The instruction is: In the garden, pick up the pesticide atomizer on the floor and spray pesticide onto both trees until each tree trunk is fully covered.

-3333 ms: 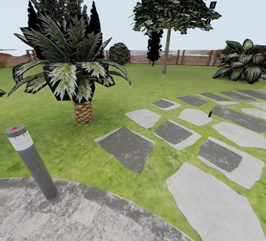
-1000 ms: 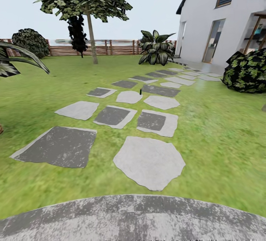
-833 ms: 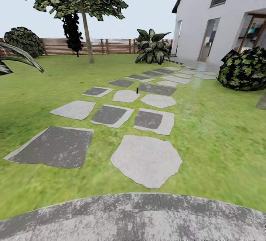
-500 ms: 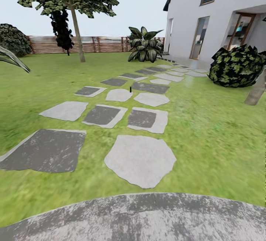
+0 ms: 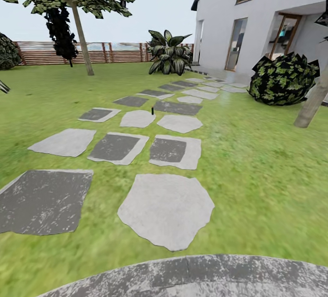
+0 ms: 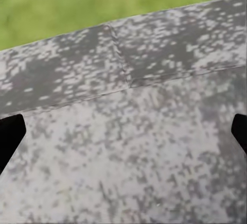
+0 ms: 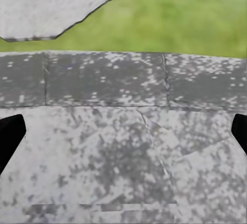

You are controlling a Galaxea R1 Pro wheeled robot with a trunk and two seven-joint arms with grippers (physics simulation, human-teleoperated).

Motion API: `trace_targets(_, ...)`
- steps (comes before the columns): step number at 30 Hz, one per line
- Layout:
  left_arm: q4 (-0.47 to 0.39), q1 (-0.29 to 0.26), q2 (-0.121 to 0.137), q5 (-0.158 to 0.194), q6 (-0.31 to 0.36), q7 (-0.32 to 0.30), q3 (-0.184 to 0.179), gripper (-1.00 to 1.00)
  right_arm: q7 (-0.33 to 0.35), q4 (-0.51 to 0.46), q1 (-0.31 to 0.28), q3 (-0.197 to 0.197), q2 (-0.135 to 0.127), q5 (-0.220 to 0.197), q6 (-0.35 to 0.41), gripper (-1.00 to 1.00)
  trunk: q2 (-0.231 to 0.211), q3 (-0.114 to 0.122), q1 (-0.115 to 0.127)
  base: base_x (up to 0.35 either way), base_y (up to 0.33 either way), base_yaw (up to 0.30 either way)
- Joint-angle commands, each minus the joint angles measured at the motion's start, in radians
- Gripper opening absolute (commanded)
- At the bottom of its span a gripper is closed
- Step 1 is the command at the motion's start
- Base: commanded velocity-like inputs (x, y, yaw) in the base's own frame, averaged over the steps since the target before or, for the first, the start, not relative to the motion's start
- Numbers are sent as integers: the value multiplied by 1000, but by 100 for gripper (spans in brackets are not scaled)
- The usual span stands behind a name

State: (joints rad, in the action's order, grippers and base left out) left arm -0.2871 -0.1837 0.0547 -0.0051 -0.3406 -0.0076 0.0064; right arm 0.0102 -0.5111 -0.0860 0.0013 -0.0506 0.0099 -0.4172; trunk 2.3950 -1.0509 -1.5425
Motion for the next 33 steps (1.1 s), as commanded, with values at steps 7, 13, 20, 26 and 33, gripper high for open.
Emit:
trace_targets(7, 0, 0, -3, -5, 1, 1, -6, 100, -1, -1, 0, 0, -1, 1, 0, 100, 0, 0, 0, 338, 0, 0)
trace_targets(13, -1, 0, -5, -7, 3, 0, -13, 100, -1, 0, 0, 1, -1, 1, 0, 100, 0, 0, 0, 338, 0, 0)
trace_targets(20, -1, 0, -6, -7, 5, 0, -14, 100, 0, 2, 0, 3, 1, 1, 0, 100, 0, 0, 0, 338, 0, 0)
trace_targets(26, -7, 0, -6, -7, 5, -1, -13, 100, 2, 2, -1, 2, 2, 1, 0, 100, 0, 0, 0, 338, 0, 0)
trace_targets(33, -9, 0, -8, -8, 10, -2, -12, 100, 2, 2, 0, 2, 2, 1, -1, 100, 0, 0, 0, 338, 0, 0)
